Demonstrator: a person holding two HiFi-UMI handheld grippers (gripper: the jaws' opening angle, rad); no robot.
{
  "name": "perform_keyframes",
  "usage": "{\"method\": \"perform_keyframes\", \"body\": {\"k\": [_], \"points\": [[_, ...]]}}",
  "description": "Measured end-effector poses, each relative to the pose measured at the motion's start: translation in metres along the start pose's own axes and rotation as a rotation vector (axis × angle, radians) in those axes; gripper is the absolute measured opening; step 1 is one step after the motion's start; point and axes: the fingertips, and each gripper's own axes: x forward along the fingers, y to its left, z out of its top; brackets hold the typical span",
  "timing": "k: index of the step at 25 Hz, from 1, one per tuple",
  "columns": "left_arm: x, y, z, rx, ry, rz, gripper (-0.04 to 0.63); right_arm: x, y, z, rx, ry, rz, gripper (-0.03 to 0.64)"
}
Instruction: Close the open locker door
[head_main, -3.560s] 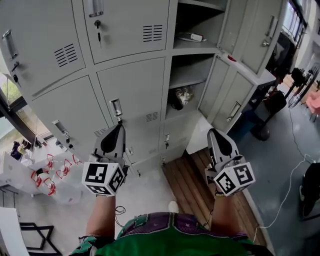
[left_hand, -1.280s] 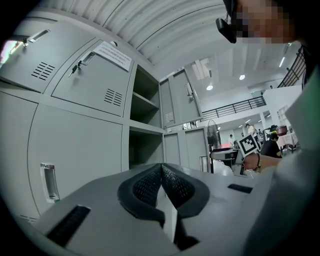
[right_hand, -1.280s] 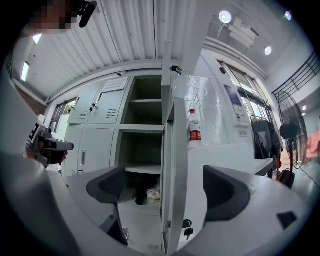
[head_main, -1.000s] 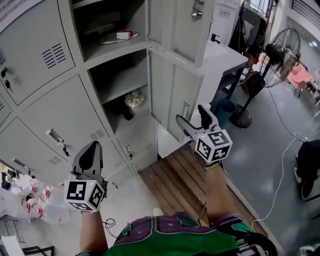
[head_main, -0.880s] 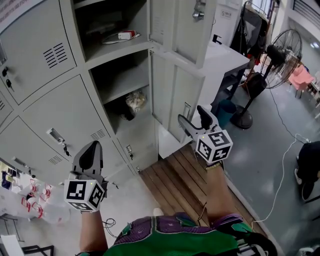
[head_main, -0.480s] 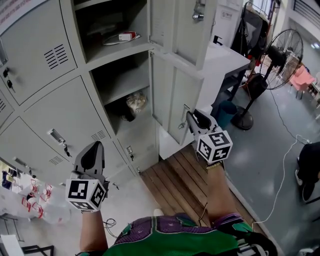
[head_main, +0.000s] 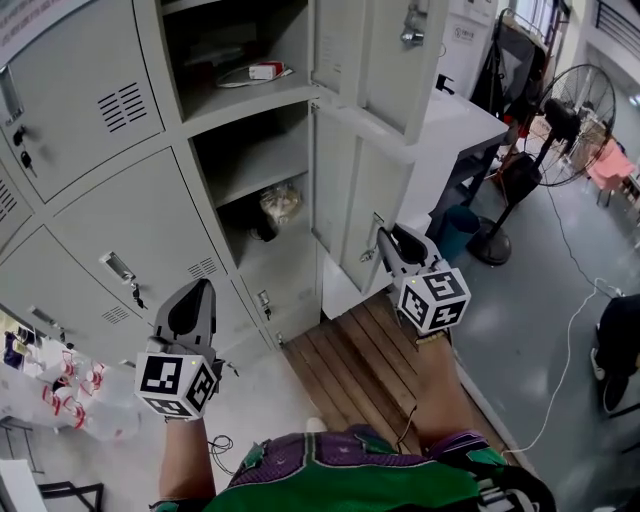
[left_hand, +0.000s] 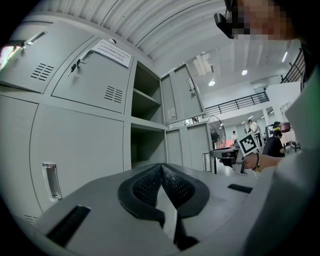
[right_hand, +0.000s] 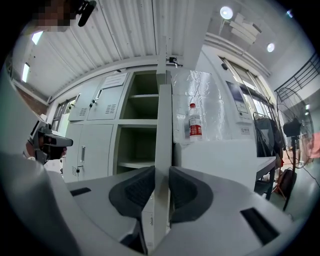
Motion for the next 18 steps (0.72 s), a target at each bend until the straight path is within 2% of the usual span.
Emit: {"method": "perform_keyframes", "body": {"k": [6,13,18], "points": [[-0.008,-0.003,-0.003,-0.009,0.005,-0.011,0.02,-0.001,0.015,0.0,0.007,-0.018,0.011,0.092],[-0.013,0.017,-0.007,-0.033,-0.001,-0.046,0.02,0.004,0.042,0.0,-0.03,0.005,0.001,0.098],[-0.017,0.034,-0.013,-0.092,0.012,-0.108,0.02,0.008,0.064,0.0,-0.044,0.022,-0.033,0.101]]}}
